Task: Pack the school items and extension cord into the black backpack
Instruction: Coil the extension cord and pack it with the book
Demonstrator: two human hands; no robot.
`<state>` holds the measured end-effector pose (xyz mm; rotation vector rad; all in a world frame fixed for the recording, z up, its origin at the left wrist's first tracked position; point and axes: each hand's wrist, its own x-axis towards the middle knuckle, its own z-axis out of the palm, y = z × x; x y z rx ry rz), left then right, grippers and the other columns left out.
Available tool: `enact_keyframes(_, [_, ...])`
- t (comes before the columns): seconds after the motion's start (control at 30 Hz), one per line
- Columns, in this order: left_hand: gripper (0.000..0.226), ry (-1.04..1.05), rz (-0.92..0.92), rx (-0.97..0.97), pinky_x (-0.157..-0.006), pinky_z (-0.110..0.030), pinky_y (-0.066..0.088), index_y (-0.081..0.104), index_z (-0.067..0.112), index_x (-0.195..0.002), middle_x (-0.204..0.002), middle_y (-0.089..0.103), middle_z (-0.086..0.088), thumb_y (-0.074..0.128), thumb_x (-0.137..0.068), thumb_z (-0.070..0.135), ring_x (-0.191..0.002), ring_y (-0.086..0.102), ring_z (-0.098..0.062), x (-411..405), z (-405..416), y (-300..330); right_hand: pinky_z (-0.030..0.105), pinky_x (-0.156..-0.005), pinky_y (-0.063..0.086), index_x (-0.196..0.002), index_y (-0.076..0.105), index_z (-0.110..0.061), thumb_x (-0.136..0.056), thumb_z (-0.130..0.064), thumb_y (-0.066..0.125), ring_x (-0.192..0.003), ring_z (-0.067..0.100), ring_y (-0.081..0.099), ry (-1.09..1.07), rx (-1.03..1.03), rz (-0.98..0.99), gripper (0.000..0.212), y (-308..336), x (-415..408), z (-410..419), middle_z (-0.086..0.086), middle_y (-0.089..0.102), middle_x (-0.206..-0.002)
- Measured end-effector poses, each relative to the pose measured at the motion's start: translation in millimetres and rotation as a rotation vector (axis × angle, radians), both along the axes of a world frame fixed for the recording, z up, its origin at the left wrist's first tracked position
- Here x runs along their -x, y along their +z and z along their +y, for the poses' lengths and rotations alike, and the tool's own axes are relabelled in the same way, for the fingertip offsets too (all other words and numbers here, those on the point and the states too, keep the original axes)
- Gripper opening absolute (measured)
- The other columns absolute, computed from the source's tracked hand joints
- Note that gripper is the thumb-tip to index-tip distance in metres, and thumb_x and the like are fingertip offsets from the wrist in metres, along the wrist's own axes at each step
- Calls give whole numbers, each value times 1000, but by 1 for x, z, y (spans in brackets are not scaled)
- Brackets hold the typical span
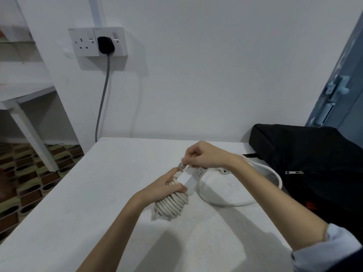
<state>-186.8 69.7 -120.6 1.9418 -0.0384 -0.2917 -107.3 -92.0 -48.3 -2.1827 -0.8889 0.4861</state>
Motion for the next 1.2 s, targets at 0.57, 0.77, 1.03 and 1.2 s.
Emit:
enact_keyframes(0.57, [70, 250, 139, 1023, -56, -19, 44, 69, 7, -107, -78, 62, -4, 83, -55, 52, -63, 61, -12, -10, 62, -37, 33, -62, 54, -61, 50, -13, -83, -47, 60, -37, 13, 32, -227, -166, 322, 41, -8, -17, -102, -1, 29, -46])
enact_keyframes(0.77, [60, 230, 186, 1309, -61, -13, 22, 56, 23, -95, -56, 22, 20, 69, -62, 71, -51, 15, 8, -19, 44, -45, 25, -48, 38, -73, 70, -11, -81, -49, 63, -46, 15, 25, -260, -109, 252, 40, -28, -21, -95, -1, 29, -52])
enact_keyframes(1.03, [56, 351, 159, 1320, -57, -9, 17, 70, 18, -63, -36, 44, 11, 51, -78, 68, -31, 37, -3, -20, 28, -41, 23, -48, 35, -69, 71, -11, -81, -44, 67, -44, 11, 28, -287, -27, 339, 35, -44, -9, -98, -3, 32, -52])
enact_keyframes(1.2, [53, 497, 199, 1356, -51, -17, 32, 64, 21, -60, -46, 50, 15, 70, -54, 74, -46, 34, 7, -24, 34, -54, 23, -46, 44, -71, 47, -16, -95, -32, 49, -38, 8, 30, -362, -307, 793, 28, -34, -17, -117, -5, 35, -51])
